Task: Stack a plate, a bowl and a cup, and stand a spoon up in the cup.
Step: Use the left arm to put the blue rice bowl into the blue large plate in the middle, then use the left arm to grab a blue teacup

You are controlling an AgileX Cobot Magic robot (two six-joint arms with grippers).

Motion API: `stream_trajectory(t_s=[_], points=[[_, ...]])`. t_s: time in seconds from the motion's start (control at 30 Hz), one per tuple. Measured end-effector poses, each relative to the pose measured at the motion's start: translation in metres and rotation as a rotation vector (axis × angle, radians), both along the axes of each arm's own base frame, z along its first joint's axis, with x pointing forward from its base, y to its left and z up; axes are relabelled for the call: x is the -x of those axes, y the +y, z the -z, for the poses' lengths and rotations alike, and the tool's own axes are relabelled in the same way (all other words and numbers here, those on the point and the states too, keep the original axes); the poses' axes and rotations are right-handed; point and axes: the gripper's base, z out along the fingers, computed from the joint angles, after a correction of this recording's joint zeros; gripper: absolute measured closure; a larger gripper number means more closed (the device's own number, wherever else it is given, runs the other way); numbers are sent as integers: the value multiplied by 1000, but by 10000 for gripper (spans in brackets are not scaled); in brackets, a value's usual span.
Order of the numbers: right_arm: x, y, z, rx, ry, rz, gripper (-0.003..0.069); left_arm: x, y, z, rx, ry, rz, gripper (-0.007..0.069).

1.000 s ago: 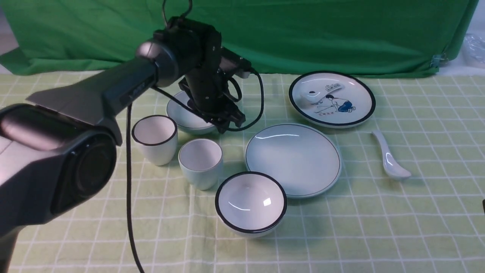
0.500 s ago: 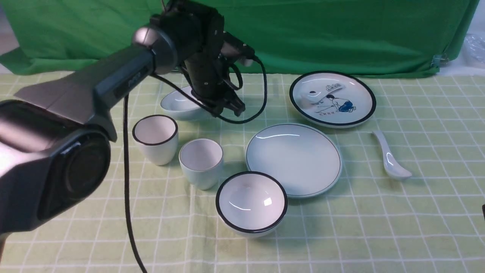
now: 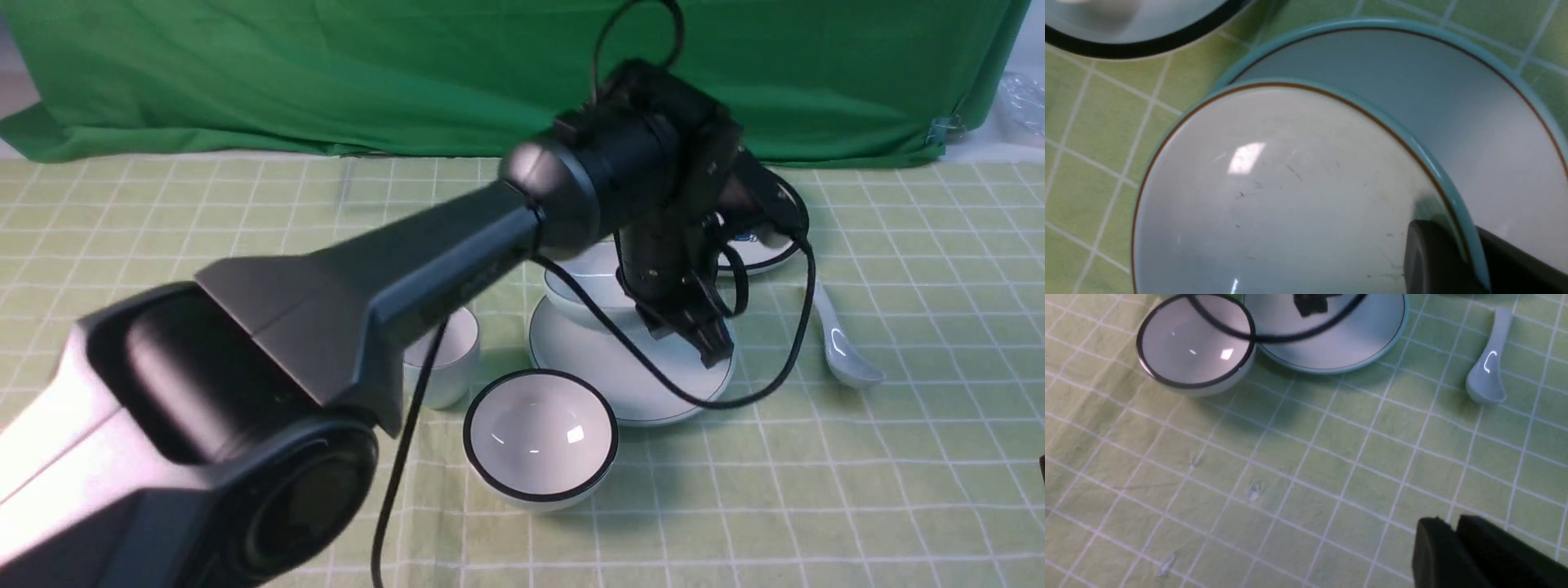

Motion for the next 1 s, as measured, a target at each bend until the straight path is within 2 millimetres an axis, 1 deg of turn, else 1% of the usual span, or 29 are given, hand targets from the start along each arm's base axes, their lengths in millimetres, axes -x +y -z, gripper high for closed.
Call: stream_trajectory(t_s=[0.07, 0.17, 0.37, 0.43, 0.6, 0.63, 0.7, 0.73, 0.77, 0.8, 0.83, 0.87, 0.93, 0.97, 1.0], points=[[0, 0, 0, 0, 1, 0, 554, 2, -4, 9, -15, 3, 4, 575], [0, 0, 0, -1, 3, -1, 554, 2, -7, 14, -7, 11, 8, 575], [1, 1, 0, -5, 8, -3, 551, 2, -8, 17, -8, 12, 9, 573], [1, 1, 0, -8, 9, -3, 551, 2, -8, 16, -12, 18, 8, 555], [1, 1, 0, -10, 9, -4, 547, 7, -5, 19, -41, 72, -2, 451], [1, 1, 0, -11, 10, -4, 547, 8, -5, 18, -36, 89, -10, 382], [1, 1, 0, -12, 10, -4, 544, 11, -6, 11, -13, 99, -19, 301], [1, 1, 0, -12, 10, -4, 544, 11, -6, 10, -10, 99, -19, 292], [1, 1, 0, -13, 10, -4, 541, 14, -5, -2, 17, 107, -28, 218], [1, 1, 0, -13, 10, -4, 540, 15, -4, -6, 22, 106, -29, 211], [1, 1, 0, -14, 10, -4, 538, 19, -2, -24, 56, 103, -43, 166], [1, 1, 0, -14, 10, -4, 537, 22, 0, -35, 82, 100, -59, 146], [1, 1, 0, -17, 7, -4, 535, 35, 11, -72, 142, 75, -72, 141], [1, 1, 0, -17, 7, -4, 535, 39, 16, -79, 145, 73, -74, 151], [0, 1, 0, -17, 6, -3, 535, 48, 25, -93, 152, 63, -73, 176]])
